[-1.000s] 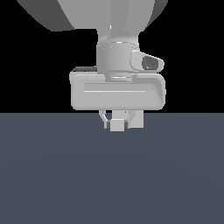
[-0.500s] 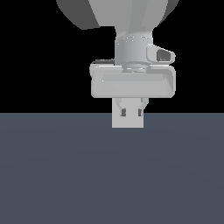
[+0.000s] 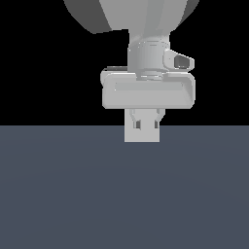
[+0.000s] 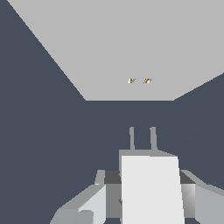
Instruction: Plug the charger into the wall socket.
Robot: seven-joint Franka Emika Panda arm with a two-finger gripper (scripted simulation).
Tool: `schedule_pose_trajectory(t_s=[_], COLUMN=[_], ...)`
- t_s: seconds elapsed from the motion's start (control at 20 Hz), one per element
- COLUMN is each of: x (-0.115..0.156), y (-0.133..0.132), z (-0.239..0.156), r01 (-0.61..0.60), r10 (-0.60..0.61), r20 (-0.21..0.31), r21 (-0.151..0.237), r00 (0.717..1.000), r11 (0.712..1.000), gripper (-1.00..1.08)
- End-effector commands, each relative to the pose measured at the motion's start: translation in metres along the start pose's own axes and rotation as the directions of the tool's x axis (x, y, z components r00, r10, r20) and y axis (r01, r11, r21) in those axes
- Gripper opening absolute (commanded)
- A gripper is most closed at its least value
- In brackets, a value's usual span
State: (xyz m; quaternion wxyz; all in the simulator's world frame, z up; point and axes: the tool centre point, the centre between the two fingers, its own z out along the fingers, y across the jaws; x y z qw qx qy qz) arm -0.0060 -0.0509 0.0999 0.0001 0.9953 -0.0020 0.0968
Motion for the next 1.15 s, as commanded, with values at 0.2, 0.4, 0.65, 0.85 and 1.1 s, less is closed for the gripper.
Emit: schedule_pose_trajectory(t_s=[0.2, 0.4, 0.65, 0.85, 1.1], x=[0.007, 0.018, 0.036, 0.046, 0.049], y=[0.0, 0.0, 0.0, 0.0, 0.0], z=[0.001, 0.003, 0.007, 0.009, 0.01], r01=[0.0, 0.0, 0.0, 0.0, 0.0], r10=[0.0, 0.0, 0.0, 0.0, 0.0], r20=[0.0, 0.0, 0.0, 0.0, 0.0], r21=[0.0, 0.0, 0.0, 0.0, 0.0], r00=[1.0, 1.0, 1.0, 1.0, 1.0], r11=[1.0, 1.0, 1.0, 1.0, 1.0], gripper=[-1.0, -1.0, -1.0, -1.0, -1.0])
